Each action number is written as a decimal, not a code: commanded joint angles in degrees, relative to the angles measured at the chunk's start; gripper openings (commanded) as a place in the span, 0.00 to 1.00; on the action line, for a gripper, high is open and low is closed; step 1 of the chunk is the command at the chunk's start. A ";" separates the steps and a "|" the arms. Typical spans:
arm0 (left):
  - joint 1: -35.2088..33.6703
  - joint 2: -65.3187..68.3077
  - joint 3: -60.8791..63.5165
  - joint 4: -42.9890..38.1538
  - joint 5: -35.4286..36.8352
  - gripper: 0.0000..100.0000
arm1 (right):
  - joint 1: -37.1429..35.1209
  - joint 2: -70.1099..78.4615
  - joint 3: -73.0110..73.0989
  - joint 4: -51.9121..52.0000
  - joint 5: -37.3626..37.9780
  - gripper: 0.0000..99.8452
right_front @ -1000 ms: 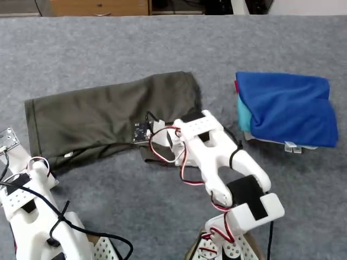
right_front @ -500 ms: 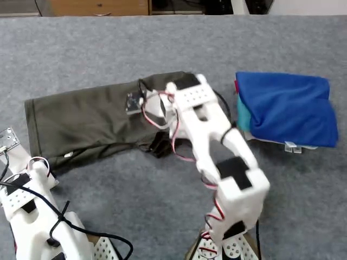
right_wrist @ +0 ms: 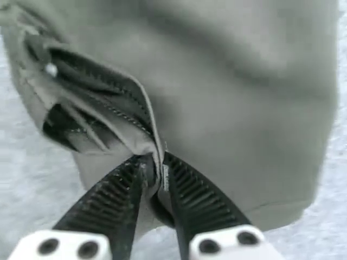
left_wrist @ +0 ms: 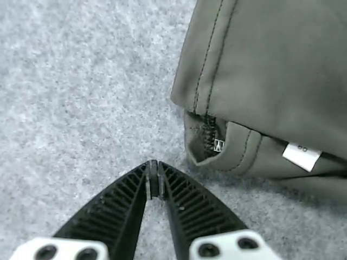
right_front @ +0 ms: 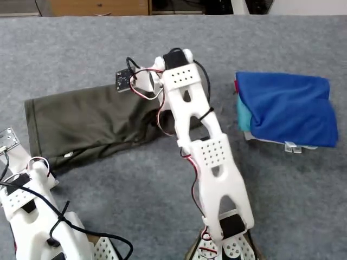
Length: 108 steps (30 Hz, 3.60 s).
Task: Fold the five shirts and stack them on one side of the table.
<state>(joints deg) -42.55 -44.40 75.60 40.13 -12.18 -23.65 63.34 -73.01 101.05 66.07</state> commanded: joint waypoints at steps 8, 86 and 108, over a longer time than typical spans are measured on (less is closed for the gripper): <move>-0.09 -1.19 -0.09 -0.44 -0.35 0.02 | -0.22 5.05 -19.47 0.97 1.05 0.06; 11.16 100.53 -116.92 56.09 -14.86 0.02 | 10.86 -35.03 43.82 -2.29 -24.88 0.00; 40.35 70.29 -114.02 60.57 -9.23 0.02 | 19.38 -35.56 34.77 -37.10 -68.84 0.00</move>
<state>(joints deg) -11.25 34.11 -41.32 100.18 -23.25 -8.00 29.85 -37.67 71.43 2.33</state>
